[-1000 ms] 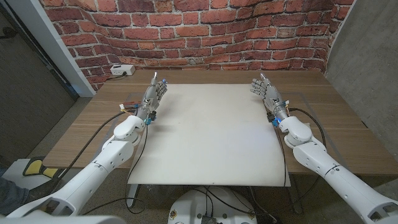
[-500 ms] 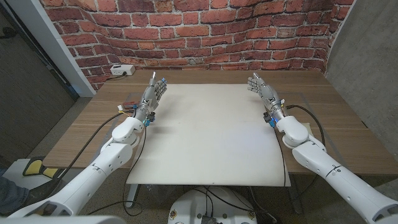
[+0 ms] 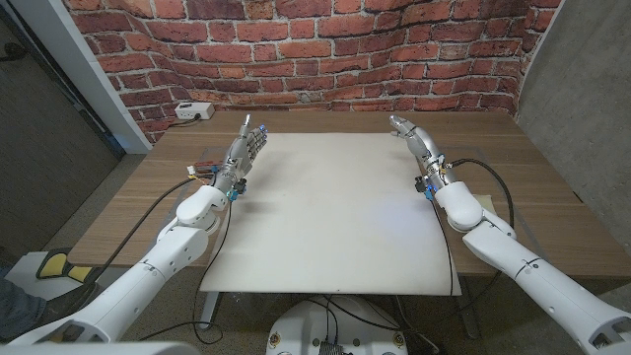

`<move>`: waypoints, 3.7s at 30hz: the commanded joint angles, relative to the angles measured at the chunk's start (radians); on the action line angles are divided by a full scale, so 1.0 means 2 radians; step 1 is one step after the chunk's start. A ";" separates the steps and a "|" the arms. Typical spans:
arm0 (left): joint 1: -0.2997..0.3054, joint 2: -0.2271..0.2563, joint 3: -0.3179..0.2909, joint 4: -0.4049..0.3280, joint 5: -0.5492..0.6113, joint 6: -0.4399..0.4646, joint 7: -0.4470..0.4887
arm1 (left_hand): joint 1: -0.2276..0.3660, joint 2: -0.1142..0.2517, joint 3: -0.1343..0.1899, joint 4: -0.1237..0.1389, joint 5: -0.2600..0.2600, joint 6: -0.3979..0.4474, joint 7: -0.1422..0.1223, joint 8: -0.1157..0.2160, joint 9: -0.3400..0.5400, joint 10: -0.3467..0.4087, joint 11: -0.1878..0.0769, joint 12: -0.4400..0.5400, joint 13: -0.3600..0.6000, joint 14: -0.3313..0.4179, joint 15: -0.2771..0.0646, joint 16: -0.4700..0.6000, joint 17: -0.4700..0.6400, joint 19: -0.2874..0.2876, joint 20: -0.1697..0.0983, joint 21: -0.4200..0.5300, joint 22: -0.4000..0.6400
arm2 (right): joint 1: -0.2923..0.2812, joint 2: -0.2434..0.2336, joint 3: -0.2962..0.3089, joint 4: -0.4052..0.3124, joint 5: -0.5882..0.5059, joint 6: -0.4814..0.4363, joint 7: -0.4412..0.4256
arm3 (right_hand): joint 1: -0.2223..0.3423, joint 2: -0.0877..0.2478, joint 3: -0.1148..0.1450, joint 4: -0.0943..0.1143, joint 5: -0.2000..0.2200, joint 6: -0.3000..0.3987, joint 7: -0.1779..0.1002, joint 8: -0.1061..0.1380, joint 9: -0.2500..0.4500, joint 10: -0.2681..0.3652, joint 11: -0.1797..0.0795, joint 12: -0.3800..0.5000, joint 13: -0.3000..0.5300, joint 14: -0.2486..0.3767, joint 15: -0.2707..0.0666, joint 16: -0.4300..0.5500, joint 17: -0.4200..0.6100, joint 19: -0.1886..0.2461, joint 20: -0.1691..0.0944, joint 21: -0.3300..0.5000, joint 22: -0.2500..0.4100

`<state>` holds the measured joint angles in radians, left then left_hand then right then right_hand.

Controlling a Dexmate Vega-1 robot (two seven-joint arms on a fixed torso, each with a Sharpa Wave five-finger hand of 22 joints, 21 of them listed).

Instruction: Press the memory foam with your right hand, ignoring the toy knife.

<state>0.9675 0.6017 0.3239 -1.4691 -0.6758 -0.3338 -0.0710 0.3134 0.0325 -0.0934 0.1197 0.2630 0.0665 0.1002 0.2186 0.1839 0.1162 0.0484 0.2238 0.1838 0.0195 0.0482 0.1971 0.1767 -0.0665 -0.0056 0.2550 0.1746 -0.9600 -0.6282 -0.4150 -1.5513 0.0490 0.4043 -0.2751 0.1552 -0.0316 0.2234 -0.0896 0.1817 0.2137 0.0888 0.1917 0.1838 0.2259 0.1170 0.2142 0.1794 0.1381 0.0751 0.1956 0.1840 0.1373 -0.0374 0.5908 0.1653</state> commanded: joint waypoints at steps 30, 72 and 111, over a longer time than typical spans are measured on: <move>0.017 0.005 -0.008 -0.012 -0.004 -0.016 0.002 | 0.009 -0.001 -0.008 -0.007 -0.004 0.023 0.010 -0.001 0.001 0.026 0.007 0.000 0.002 0.023 0.004 -0.002 0.001 0.017 -0.018 -0.005 0.002 | 0.004 -0.050 -0.050 -0.081 -0.295 -0.153 -0.075 | 0.000 0.002 -0.004 -0.002 0.009 0.016 -0.046 0.007 0.002 0.004 -0.015 0.000 0.002 -0.024 -0.014 -0.007 0.000 -0.045 -0.004 -0.043 0.004; 0.013 0.010 -0.008 -0.014 0.001 -0.008 0.006 | 0.016 0.008 -0.007 -0.009 -0.006 0.028 0.000 -0.004 0.001 0.025 0.001 -0.004 0.002 0.022 -0.002 -0.004 0.001 0.018 -0.012 -0.011 0.002 | 0.045 -0.078 -0.090 -0.097 -0.338 -0.212 0.044 | 0.015 0.024 0.006 -0.015 0.006 0.025 -0.054 0.001 0.004 0.029 -0.031 -0.003 0.002 0.051 -0.033 -0.003 -0.002 -0.004 0.005 -0.065 0.006; 0.015 0.015 -0.011 -0.019 0.001 -0.006 0.009 | 0.024 0.015 -0.006 -0.012 -0.009 0.029 0.000 -0.006 0.001 0.024 0.002 -0.007 0.002 0.021 -0.002 -0.006 0.001 0.019 -0.014 -0.014 0.003 | 0.077 -0.062 -0.143 -0.052 -0.390 -0.263 0.085 | 0.012 0.032 0.008 -0.012 0.005 0.022 -0.053 0.002 0.005 0.014 -0.022 -0.007 0.003 0.024 -0.020 -0.009 0.000 0.004 -0.001 -0.073 0.007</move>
<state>0.9903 0.6258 0.3054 -1.4947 -0.6758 -0.3474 -0.0623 0.3594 0.0575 -0.1030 0.1020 0.2467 0.1216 0.1057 0.2069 0.1837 0.1628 0.0513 0.2089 0.1835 0.0587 0.0480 0.1881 0.1770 -0.0271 -0.0338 0.2282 0.1744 -0.8201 -0.7624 -0.6783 -1.6939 -0.7127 -0.1076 -0.0989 0.1792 0.0216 0.2346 -0.1145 0.1922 0.2515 -0.0125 0.1917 0.1884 0.2616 0.0748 0.2033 0.1828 0.1933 0.0306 0.1810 0.1793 0.1478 -0.0340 0.4500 0.1749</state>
